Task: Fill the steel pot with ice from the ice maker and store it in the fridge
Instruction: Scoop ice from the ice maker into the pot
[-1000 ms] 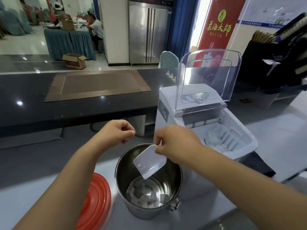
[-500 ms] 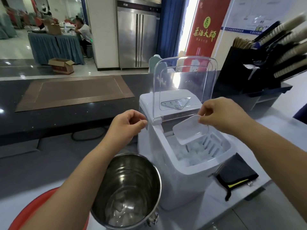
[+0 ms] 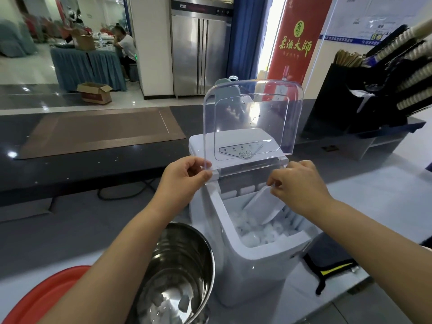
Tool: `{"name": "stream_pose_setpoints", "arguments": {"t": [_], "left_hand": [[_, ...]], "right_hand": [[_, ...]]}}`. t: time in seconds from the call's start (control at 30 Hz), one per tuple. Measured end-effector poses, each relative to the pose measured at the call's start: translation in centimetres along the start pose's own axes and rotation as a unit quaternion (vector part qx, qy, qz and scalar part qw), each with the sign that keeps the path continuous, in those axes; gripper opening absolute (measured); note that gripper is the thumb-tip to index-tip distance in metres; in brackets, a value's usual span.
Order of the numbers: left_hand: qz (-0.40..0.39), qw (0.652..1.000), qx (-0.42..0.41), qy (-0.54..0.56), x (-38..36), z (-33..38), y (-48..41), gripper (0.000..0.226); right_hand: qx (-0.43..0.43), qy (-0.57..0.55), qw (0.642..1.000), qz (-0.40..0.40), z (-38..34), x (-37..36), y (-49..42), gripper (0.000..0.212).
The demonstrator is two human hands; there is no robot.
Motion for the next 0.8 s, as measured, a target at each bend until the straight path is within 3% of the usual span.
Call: {"name": "stream_pose_setpoints", "arguments": {"t": [0.53, 0.8], "left_hand": [[-0.002, 0.998, 0.018, 0.056, -0.7, -0.2, -0.1, 0.010], [0.002, 0.998, 0.022, 0.066, -0.8, -0.4, -0.1, 0.009]], "right_hand": [[0.061, -0.076, 0.990, -0.099, -0.2, -1.3, -1.5, 0.002], [0.093, -0.062, 0.987, -0.115, -1.6, -2.3, -1.0, 0.009]]}}
Point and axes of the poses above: each hand's wrist, its own y-axis away from the middle knuckle, its own x-axis out of the back of the hand, z = x × y, the point moved 2 cm from there along -y, towards the middle knuckle, and after that the axes turned 13 degrees about -z, right-handed, at the moved point
